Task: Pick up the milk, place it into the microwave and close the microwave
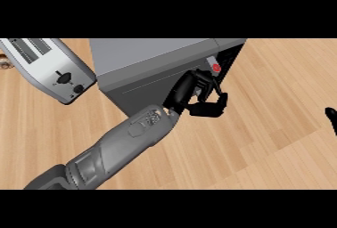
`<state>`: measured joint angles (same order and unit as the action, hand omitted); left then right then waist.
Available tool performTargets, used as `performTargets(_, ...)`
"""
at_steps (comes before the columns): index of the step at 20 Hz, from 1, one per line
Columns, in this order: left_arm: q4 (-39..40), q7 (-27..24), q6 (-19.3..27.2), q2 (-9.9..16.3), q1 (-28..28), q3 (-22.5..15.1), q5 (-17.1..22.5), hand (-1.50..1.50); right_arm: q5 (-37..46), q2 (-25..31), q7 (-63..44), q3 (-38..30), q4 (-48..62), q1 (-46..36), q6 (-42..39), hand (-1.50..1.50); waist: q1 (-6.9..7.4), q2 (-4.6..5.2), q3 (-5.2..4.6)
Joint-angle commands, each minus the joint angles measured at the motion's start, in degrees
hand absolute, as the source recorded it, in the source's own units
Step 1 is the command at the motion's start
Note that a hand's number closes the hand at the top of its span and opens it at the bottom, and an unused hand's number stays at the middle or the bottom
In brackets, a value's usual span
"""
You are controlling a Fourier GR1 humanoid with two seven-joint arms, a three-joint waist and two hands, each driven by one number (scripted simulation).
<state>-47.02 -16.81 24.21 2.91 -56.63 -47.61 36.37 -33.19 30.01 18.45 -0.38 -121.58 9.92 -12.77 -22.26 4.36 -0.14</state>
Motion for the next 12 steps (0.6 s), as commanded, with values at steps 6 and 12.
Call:
performTargets(6, 1.83, -0.44, 2.23, -2.73, -5.44, -0.23, 1.74, 1.50, -2.14, 2.57, -2.39, -2.42, -0.56, -1.91, -0.14, -1.50, -2.35, 0.53, 0.15)
performTargets(12, 0.81, -1.38, 4.69, -2.71, -5.03, -0.65, 3.06, 1.50, -2.98, 3.95, -3.14, -4.07, 0.17, -2.84, -0.41, -1.50, -3.38, 0.78, 0.20)
